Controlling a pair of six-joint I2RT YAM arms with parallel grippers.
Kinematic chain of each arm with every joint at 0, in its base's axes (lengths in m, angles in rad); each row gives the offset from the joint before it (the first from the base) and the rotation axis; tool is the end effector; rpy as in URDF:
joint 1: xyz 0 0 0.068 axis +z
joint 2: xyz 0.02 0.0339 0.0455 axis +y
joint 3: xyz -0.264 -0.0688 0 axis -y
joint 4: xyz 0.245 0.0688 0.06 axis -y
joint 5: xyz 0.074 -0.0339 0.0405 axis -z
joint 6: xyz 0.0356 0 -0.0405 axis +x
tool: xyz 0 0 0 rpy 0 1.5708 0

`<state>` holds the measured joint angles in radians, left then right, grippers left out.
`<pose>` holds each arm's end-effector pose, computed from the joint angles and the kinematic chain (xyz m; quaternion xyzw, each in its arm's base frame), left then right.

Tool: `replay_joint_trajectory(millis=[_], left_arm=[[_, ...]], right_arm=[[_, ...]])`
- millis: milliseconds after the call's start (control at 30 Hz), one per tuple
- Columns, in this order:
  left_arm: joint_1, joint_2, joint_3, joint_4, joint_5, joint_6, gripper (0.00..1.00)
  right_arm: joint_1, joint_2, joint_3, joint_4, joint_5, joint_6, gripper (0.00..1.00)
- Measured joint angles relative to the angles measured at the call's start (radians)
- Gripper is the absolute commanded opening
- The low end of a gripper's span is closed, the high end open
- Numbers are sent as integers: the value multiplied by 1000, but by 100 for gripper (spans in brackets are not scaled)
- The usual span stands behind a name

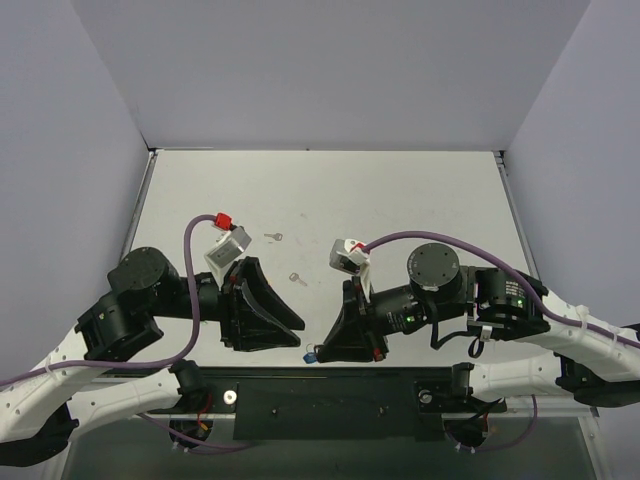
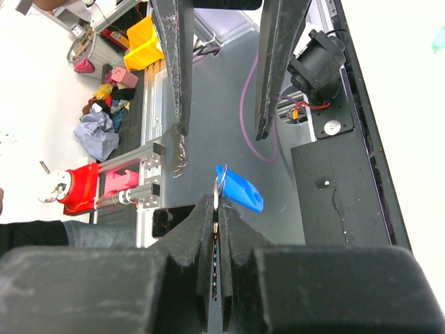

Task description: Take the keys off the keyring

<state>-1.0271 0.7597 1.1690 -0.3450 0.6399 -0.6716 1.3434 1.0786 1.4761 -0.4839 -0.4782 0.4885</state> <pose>0.0500 -0.1238 0.4545 0.3406 0.5985 -0.6620 0.2958 0.0298 0.2016 0.4872 -0.4425 0.5852 0.6271 0.2615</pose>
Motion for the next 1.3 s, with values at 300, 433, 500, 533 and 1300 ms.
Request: replay_joint_trajectory(millis=[300, 433, 500, 533, 1300], left_arm=[[0, 9, -9, 14, 18, -8, 42], [-3, 25, -11, 15, 19, -9, 41], [-6, 31, -11, 16, 19, -10, 41], [-6, 35, -12, 16, 20, -10, 41], [-8, 27, -35, 28, 19, -24, 33]], right_arm=[[0, 0, 16, -7, 14, -2, 0], [0, 0, 18, -7, 22, -4, 0], [0, 0, 19, -7, 25, -4, 0], [0, 1, 19, -7, 26, -4, 0], [6, 21, 26, 4, 60, -3, 0]])
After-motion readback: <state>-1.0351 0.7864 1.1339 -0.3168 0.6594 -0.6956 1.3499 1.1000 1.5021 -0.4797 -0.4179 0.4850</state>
